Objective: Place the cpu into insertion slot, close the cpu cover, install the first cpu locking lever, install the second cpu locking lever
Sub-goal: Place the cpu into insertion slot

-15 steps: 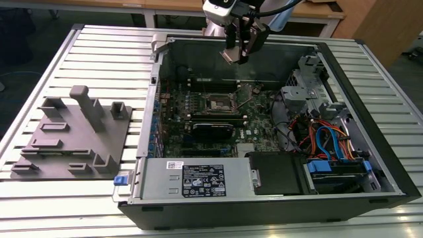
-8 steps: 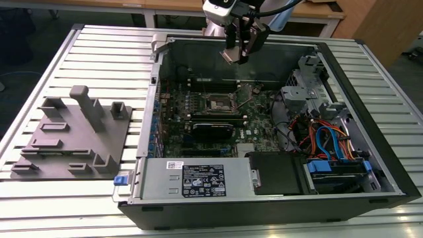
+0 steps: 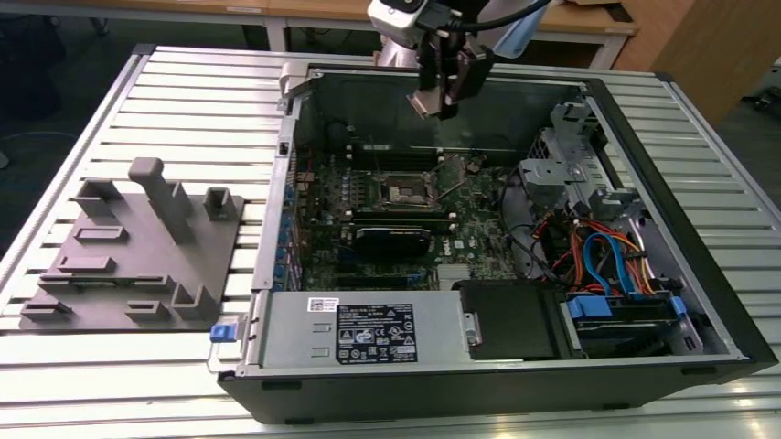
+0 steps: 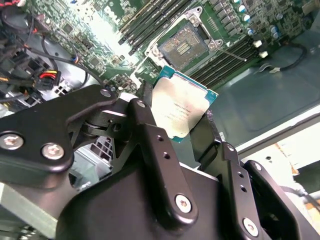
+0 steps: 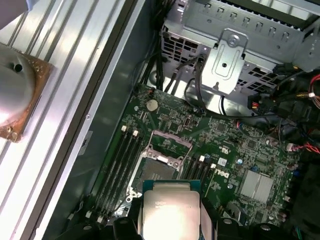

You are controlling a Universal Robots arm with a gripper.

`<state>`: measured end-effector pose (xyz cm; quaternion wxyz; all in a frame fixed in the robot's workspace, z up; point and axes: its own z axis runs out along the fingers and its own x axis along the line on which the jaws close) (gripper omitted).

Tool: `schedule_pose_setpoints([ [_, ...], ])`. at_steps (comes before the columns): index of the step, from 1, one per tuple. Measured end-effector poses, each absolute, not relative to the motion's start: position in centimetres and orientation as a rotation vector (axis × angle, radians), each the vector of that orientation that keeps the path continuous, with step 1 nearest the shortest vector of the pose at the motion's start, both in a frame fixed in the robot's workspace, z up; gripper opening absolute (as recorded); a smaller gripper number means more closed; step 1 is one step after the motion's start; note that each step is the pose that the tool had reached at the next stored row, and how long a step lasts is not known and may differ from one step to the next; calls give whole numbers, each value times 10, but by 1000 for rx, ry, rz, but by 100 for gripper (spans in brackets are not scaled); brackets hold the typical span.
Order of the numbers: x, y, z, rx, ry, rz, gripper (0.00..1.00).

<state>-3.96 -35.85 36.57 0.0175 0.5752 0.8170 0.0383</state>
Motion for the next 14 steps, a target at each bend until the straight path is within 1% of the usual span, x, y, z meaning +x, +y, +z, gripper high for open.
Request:
schedule_pose_setpoints([
  [14,-40,-358,365,1950,2409,115,54],
])
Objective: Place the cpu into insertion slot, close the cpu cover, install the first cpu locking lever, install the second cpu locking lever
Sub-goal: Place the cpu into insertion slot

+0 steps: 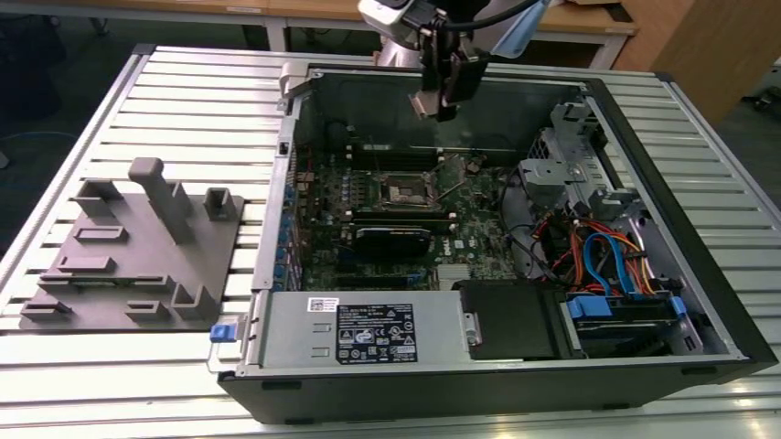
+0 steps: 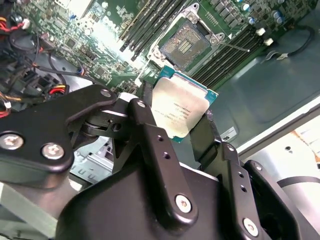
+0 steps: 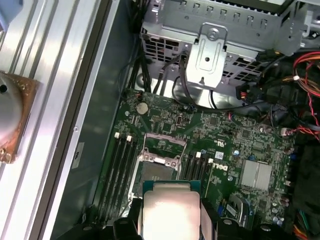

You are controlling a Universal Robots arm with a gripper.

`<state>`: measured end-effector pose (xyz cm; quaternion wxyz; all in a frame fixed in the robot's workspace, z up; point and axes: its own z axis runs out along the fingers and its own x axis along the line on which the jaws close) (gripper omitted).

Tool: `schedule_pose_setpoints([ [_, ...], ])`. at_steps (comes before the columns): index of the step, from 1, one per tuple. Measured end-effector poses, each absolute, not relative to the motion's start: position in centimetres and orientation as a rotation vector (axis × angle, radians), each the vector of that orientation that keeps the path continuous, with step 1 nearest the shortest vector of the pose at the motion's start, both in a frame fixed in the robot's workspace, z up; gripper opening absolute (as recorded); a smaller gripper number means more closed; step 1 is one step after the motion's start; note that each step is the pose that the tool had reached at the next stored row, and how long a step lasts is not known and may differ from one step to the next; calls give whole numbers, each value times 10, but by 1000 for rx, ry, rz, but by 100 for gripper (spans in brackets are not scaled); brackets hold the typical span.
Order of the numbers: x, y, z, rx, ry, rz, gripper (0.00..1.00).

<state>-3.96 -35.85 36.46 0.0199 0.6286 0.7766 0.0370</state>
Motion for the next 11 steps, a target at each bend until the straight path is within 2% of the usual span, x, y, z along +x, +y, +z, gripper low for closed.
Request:
schedule_pose_setpoints([
  [11,-39,-358,363,1992,2375,112,54],
])
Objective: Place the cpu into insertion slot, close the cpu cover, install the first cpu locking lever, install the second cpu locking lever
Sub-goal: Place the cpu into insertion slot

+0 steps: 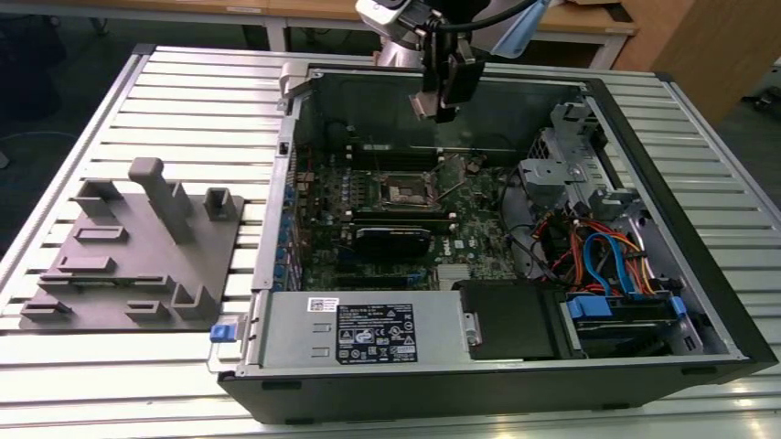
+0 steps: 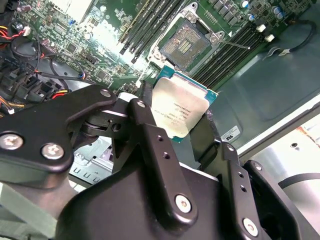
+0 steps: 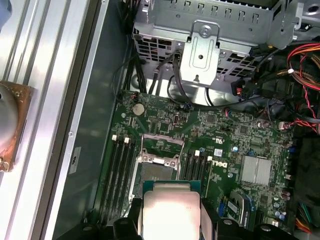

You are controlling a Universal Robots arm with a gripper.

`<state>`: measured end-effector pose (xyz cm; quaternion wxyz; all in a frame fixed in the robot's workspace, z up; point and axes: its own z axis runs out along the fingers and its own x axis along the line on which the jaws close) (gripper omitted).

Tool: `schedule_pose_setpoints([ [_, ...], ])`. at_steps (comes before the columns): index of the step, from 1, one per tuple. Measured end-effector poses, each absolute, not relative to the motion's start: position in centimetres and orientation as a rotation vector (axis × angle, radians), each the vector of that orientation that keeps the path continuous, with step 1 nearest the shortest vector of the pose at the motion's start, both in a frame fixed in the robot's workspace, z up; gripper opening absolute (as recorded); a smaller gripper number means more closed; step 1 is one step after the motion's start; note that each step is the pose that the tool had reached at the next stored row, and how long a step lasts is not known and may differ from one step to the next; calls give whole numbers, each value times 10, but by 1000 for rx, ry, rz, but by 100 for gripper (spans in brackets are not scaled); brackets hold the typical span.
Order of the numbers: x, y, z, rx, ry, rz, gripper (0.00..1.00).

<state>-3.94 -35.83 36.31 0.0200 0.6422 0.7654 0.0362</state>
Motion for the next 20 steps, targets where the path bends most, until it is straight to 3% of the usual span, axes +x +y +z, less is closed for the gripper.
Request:
schedule_pose_setpoints([
  [20,-35,-358,355,2052,2343,89,54],
])
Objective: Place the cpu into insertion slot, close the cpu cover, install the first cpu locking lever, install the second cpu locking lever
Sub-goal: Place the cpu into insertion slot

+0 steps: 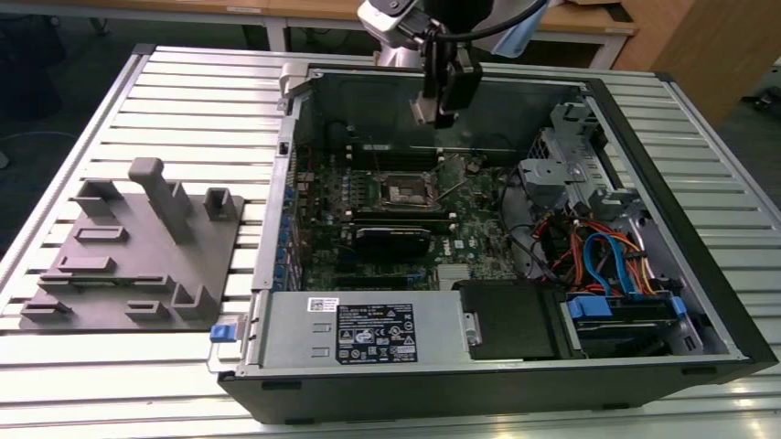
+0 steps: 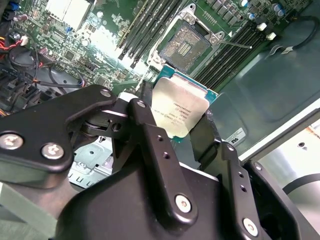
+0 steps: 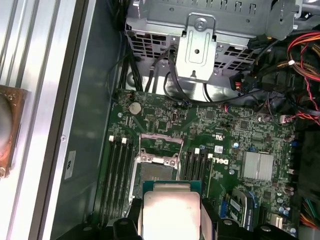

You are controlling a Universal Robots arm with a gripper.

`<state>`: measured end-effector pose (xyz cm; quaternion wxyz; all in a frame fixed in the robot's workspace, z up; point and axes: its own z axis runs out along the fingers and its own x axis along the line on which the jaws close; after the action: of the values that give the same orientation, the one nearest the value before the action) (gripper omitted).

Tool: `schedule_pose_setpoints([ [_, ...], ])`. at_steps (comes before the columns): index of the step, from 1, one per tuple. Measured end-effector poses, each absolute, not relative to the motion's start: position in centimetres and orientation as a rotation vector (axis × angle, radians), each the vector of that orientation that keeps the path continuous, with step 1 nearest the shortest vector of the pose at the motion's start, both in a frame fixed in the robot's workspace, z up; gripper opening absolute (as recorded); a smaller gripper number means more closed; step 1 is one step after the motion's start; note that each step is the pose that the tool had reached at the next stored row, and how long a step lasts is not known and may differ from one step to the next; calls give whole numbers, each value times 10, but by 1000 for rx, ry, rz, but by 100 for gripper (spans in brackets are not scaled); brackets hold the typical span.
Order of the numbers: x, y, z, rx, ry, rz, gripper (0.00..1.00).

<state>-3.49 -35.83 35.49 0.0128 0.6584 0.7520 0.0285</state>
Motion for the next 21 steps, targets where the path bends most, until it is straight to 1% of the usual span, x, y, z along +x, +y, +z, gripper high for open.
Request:
schedule_pose_setpoints([
  [21,-33,-358,354,2062,2344,79,54],
])
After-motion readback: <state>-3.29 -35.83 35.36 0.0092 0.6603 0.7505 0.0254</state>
